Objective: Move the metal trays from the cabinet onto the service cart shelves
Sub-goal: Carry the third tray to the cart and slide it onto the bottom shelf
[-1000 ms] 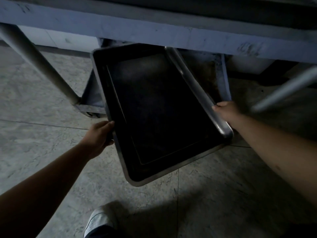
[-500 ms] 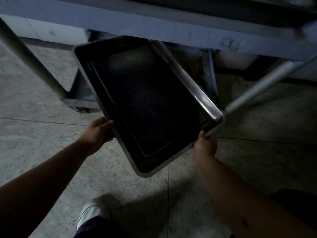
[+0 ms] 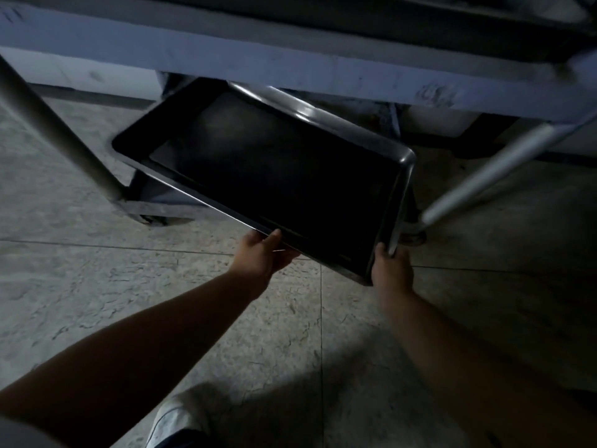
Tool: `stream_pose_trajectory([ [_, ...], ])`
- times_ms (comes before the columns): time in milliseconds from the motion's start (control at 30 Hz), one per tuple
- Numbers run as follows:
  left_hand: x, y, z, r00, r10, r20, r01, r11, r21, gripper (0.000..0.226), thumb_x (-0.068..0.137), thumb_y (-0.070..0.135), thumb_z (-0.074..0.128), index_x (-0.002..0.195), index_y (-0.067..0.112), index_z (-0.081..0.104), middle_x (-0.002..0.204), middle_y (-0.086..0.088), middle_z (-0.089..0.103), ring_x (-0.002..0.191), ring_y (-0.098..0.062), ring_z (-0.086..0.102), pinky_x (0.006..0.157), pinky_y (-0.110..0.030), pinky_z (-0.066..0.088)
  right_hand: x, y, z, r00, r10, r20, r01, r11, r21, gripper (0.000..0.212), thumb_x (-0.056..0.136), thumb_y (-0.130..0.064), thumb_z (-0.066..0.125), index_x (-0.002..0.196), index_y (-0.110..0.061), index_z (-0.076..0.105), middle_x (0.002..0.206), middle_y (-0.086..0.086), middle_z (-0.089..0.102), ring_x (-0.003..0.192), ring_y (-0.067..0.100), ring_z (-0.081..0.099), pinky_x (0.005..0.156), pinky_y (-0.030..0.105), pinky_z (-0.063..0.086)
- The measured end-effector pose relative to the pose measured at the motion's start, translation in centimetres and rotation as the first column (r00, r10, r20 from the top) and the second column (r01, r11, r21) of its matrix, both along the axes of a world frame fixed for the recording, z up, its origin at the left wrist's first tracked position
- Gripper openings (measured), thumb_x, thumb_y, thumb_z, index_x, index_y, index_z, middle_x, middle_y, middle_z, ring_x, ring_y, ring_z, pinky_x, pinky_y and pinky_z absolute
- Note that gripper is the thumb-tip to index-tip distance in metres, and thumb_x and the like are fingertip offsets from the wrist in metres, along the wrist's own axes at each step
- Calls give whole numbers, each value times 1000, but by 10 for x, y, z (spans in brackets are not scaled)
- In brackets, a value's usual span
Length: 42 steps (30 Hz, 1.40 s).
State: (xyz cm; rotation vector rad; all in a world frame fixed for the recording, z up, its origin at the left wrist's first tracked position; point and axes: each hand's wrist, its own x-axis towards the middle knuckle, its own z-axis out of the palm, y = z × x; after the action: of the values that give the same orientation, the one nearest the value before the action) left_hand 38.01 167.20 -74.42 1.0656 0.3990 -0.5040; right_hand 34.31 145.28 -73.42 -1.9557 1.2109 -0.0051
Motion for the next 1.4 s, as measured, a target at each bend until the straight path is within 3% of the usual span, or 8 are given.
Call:
stream_pose_trajectory([
  [267, 21, -23, 7, 976, -217, -33, 217, 925, 313, 30, 100, 36, 52, 95, 7, 62, 81, -13, 74, 72, -24, 74, 55, -29, 56, 13, 10, -1, 843, -517, 147, 336, 721, 606, 23, 97, -30, 54, 108, -10, 56, 75, 9, 67, 49, 12, 67, 49, 24, 53],
  [400, 47, 19, 5, 541, -730, 418, -361, 247, 899, 30, 96, 44, 53, 81, 18, 58, 66, 3, 59, 54, -17, 55, 46, -22, 38, 43, -23, -9, 838, -522, 157, 336, 721, 605, 18, 92, -31, 61, 98, -15, 58, 75, 5, 64, 44, 8, 65, 44, 19, 51],
  [533, 98, 63, 5, 468, -877, 106, -342, -69, 937, 32, 95, 41, 54, 109, 17, 70, 110, -12, 71, 99, -37, 63, 84, -46, 46, 72, -51, -2, 810, -565, 159, 312, 644, 699, 26, 90, -22, 65, 113, -12, 58, 91, 5, 65, 67, 13, 66, 43, 17, 51],
  [633, 108, 60, -6, 419, -889, 182, -329, 38, 944, 19, 94, 27, 62, 93, 10, 72, 91, -16, 73, 84, -39, 64, 70, -45, 49, 81, -53, -2, 786, -593, 173, 325, 636, 700, 50, 85, -16, 72, 129, -5, 51, 113, 10, 67, 79, 17, 69, 56, 23, 58],
  [733, 112, 53, -8, 432, -872, 230, -311, 95, 946, 18, 90, 23, 68, 89, 5, 73, 85, -20, 71, 80, -41, 63, 66, -45, 51, 74, -29, -13, 977, -13, 211, 25, 998, -51, 58, 79, -35, 76, 125, -7, 53, 124, 16, 58, 100, 24, 62, 75, 30, 52],
  [833, 117, 53, -14, 479, -836, 266, -320, 116, 940, 18, 89, 22, 69, 95, 6, 75, 90, -19, 72, 84, -42, 63, 70, -47, 52, 77, -7, -22, 803, 596, 2, -510, 689, -515, 45, 83, -44, 66, 122, -21, 60, 126, 9, 56, 111, 27, 52, 89, 38, 45],
  [933, 121, 54, -21, 485, -834, 261, -317, 111, 942, 22, 89, 26, 70, 94, 5, 74, 90, -19, 70, 86, -41, 61, 71, -44, 49, 97, -5, -30, 625, 757, -191, -720, 464, -515, 34, 90, -38, 59, 119, -22, 65, 120, 2, 64, 110, 28, 57, 94, 41, 36],
  [1400, 133, 49, -33, 521, -814, 256, -313, 96, 945, 22, 89, 33, 68, 93, 11, 70, 92, -16, 68, 94, -41, 61, 74, -41, 35, 127, -29, -33, 515, 855, -67, -769, 426, -476, 33, 89, -33, 63, 114, -13, 69, 119, 8, 68, 126, 23, 51, 106, 51, 31],
])
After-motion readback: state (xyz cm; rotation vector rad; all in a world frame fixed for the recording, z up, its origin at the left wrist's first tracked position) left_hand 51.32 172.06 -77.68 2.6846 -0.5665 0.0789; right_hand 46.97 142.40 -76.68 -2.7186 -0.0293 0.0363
